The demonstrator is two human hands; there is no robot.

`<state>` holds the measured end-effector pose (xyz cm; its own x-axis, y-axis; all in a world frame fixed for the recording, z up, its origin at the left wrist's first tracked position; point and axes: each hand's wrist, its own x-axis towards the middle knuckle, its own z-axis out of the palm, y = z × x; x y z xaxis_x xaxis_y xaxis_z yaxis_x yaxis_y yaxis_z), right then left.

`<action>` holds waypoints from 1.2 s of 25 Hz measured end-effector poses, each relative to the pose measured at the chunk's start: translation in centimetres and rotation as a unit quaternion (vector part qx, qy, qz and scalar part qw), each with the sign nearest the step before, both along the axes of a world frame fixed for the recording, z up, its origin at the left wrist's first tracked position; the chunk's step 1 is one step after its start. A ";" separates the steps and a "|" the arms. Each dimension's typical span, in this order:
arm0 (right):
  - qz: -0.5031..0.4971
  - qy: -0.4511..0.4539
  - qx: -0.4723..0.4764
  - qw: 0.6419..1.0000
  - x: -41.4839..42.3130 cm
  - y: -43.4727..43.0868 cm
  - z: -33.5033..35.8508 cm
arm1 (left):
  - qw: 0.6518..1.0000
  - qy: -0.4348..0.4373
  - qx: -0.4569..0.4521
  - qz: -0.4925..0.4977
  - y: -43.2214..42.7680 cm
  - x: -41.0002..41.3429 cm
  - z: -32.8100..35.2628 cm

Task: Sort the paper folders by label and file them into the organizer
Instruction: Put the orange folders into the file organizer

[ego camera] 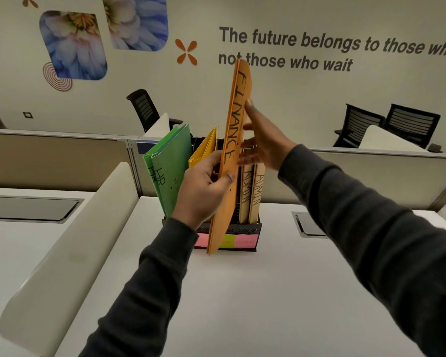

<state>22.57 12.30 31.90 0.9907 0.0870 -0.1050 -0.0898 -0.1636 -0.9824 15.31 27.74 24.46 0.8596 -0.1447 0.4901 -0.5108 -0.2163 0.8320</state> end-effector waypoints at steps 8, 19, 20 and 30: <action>0.040 -0.019 0.001 0.999 5.0 -0.7 3.3 | 1.000 0.008 -0.004 -0.023 -2.0 6.3 -3.5; -0.002 -0.025 -0.133 0.991 8.4 -0.5 -0.9 | 0.993 0.112 0.023 0.001 -3.8 10.5 -12.4; -0.017 -0.044 -0.177 0.983 8.5 -0.3 -1.6 | 0.993 0.114 0.039 0.020 -3.8 10.6 -13.2; 0.002 -0.205 -0.583 0.786 7.9 0.9 -9.1 | 0.954 0.163 0.168 0.186 -4.3 10.2 -17.1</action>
<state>30.47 13.17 22.75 0.9621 0.1707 0.2127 0.1971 -0.9742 -0.1098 25.55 23.41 7.36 0.9809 0.0982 0.1678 -0.0728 -0.6149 0.7853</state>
